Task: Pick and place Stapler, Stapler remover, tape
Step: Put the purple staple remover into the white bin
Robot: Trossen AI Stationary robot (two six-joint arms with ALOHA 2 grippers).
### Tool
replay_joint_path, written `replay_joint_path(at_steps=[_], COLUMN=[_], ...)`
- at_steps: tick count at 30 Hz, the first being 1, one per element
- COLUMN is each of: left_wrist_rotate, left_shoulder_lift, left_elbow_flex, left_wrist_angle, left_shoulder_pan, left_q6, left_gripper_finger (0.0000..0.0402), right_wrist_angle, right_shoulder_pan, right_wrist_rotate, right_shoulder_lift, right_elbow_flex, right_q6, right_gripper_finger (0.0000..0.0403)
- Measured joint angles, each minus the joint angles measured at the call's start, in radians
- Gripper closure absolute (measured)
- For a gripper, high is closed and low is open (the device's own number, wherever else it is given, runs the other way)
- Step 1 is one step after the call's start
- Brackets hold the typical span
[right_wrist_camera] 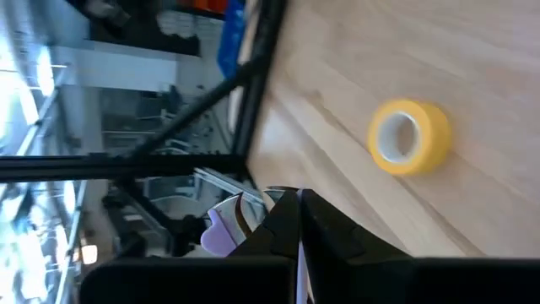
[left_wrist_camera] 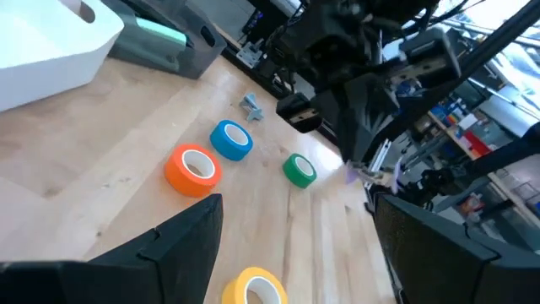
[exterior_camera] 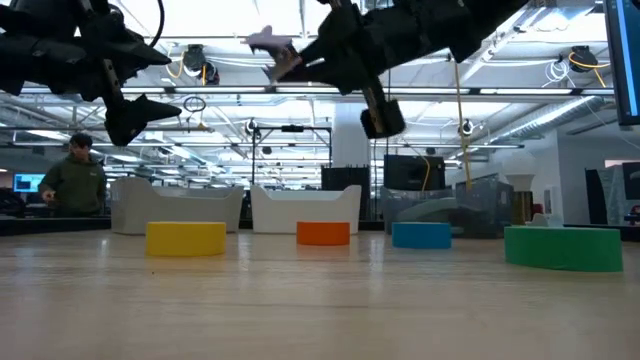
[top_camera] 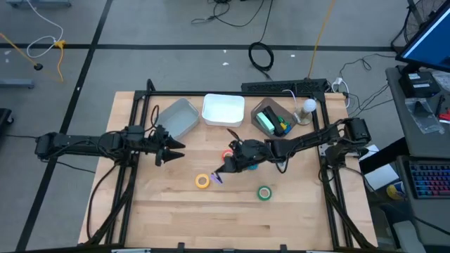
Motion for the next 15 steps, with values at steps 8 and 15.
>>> replay_joint_path(at_steps=[8,15], left_wrist_rotate=[-0.001,-0.034], left_shoulder_lift=[0.000,0.000], left_elbow_flex=[0.000,0.000], left_wrist_angle=[0.029,0.166], left_shoulder_pan=[0.000,-0.011], left_q6=[-0.098,-0.156], left_gripper_finger=[0.0089,0.0089], right_wrist_angle=[0.184,0.229], right_shoulder_pan=[-0.055,-0.122], right_wrist_rotate=[-0.030,-0.034], right_shoulder_lift=[0.000,0.000], right_elbow_flex=[0.000,0.000], right_q6=[-0.043,-0.143], right_gripper_finger=[0.0403,0.0403])
